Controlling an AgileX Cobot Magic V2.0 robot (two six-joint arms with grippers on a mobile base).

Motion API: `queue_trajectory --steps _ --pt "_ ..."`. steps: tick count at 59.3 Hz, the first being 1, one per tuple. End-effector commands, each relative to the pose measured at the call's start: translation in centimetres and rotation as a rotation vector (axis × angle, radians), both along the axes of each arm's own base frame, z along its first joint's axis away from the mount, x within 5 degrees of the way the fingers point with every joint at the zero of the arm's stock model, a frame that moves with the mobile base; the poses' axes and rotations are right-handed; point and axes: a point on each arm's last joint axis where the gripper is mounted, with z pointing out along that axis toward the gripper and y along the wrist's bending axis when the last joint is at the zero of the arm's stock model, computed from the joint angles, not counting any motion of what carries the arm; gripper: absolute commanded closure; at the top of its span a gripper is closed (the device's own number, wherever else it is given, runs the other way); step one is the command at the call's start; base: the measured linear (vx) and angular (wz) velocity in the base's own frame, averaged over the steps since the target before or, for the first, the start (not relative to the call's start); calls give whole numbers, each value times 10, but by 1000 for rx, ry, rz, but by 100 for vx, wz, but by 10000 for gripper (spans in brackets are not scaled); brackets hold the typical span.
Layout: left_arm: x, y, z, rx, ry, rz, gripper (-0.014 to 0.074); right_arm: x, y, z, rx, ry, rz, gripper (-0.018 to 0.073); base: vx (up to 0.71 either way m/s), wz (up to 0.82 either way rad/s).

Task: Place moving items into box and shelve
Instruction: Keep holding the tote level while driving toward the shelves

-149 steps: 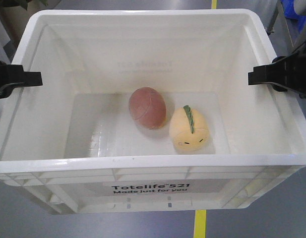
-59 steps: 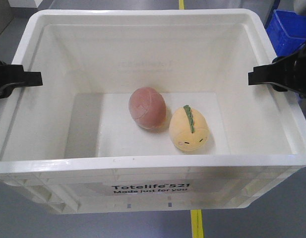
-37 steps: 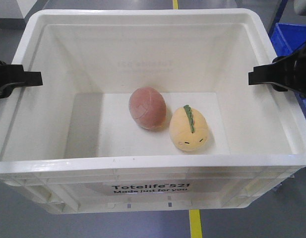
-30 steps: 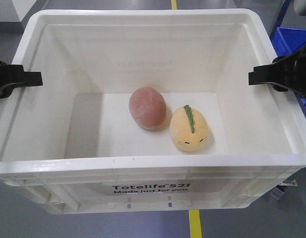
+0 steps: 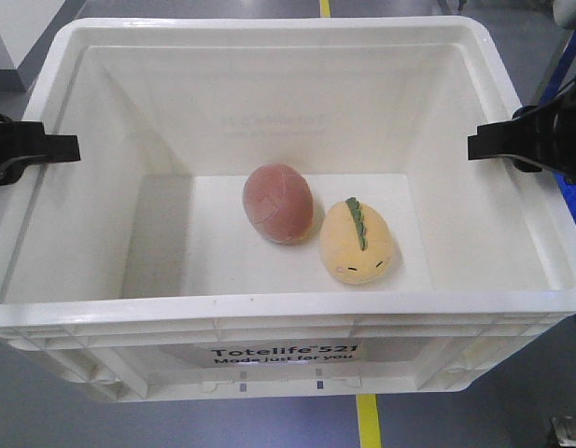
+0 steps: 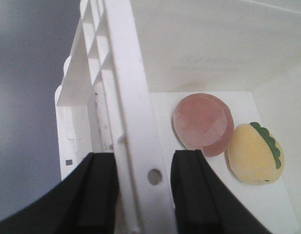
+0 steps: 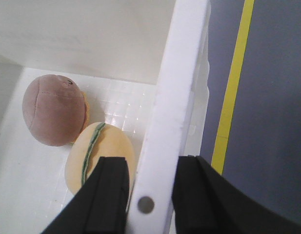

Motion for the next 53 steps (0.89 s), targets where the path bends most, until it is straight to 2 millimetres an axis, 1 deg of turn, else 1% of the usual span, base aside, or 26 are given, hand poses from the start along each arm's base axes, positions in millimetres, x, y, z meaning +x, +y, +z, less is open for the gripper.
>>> queue_trajectory --steps 1,53 --pt "-2 -2 31 -117 -164 35 600 -1 2 29 103 -168 -17 564 49 -1" --pt "-2 -2 31 -117 -164 35 600 -1 2 29 103 -168 -17 564 49 -4"
